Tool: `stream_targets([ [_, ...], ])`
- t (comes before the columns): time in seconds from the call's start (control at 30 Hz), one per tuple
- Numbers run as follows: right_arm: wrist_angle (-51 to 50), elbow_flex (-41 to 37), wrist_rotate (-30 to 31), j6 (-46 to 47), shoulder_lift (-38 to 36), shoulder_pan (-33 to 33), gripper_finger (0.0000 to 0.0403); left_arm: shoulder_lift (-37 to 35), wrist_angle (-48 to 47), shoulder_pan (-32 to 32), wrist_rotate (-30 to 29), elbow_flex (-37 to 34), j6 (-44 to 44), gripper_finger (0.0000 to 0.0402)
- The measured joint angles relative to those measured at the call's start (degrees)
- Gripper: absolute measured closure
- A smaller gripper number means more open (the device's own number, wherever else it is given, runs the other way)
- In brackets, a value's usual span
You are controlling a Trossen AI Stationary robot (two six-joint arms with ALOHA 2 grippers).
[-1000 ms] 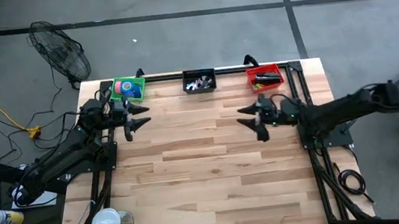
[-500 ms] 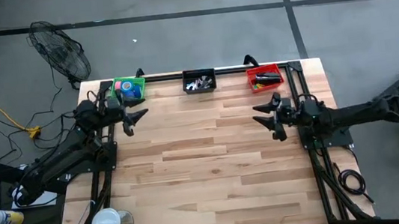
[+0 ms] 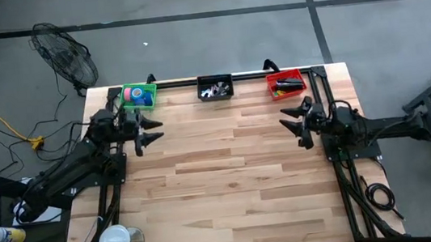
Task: Pick and place Stapler, Stapler remover, tape
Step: Return to Home Position
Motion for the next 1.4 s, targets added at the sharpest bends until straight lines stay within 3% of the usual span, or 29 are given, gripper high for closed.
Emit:
stream_targets([
  [0.23,-0.5,0.0,1.3,-1.0,-0.4,0.0,0.0199,-4.4,12.2,0.0,-0.1,-8.1,-7.6,0.0191],
  [0.5,-0.5,0.0,1.0,-1.0,-0.4,0.0,0.0199,-14.9,9.4,-0.7,5.9,-8.0,-11.1,0.0191],
  [0.6,-0.5,0.0,1.0,-1.0,-0.4,0.0,0.0199,-21.0,4.6,-3.0,3.6,-8.1,-12.7,0.0191],
  [0.67,-0.5,0.0,1.0,-1.0,-0.4,0.0,0.0199,-20.5,4.4,-5.3,2.6,-8.1,-12.7,0.0191],
  [0.93,-1.0,0.0,1.0,-1.0,0.3,0.0,0.0199,-20.5,0.9,-19.7,-10.8,-8.2,-10.3,0.0191],
  [1.27,-1.3,-0.1,1.0,-1.0,0.3,0.0,0.0199,-20.5,-1.5,-44.9,-42.1,-8.2,-4.6,0.0191],
  [1.4,-1.3,-0.1,1.0,-1.0,0.3,0.0,0.0199,-20.5,-1.6,-50.6,-44.9,-8.2,0.1,0.0191],
])
